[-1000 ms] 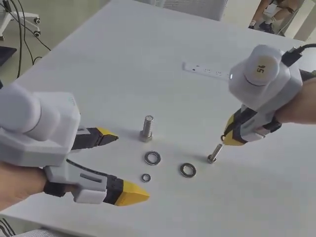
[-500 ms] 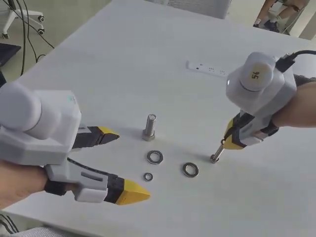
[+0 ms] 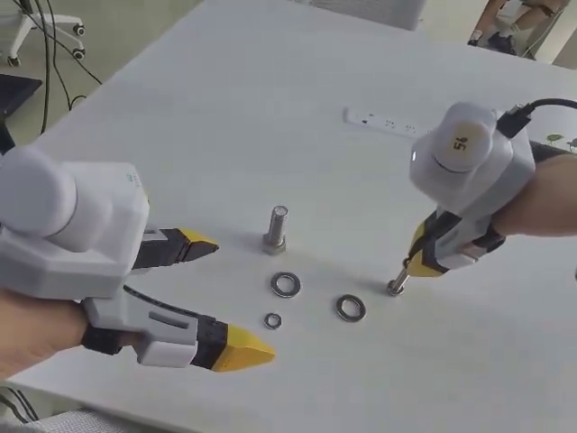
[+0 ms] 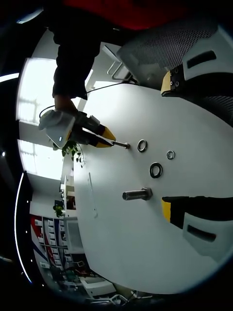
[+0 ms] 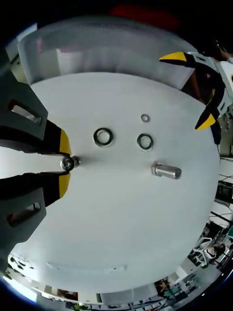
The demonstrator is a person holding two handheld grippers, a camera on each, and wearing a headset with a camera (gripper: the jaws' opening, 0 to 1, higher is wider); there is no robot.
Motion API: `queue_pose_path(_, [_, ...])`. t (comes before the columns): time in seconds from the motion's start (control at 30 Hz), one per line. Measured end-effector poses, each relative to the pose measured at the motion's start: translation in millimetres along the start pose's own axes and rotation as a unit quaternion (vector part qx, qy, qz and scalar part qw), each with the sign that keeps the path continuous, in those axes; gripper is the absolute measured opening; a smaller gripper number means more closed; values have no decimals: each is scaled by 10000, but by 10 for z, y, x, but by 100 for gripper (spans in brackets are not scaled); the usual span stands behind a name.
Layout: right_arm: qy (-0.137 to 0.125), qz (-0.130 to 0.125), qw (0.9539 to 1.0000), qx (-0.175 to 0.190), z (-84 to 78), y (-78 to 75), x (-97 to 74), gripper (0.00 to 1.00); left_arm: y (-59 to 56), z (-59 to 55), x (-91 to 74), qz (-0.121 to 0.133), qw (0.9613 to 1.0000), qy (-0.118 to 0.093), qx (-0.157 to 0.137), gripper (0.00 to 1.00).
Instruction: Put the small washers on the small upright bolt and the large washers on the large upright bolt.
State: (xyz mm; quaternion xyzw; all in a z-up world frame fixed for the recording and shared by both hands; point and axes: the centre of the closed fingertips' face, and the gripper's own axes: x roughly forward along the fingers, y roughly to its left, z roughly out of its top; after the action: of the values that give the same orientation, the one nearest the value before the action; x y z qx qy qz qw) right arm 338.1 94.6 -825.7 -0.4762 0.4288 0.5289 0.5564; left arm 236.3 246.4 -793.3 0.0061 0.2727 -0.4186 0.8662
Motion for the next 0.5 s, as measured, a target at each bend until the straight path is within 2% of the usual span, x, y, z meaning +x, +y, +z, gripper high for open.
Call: queue_pose_path(0.5, [67,139,9998,90,-60,19,281,14,7,-18,-10,20,10000,25,-28,84])
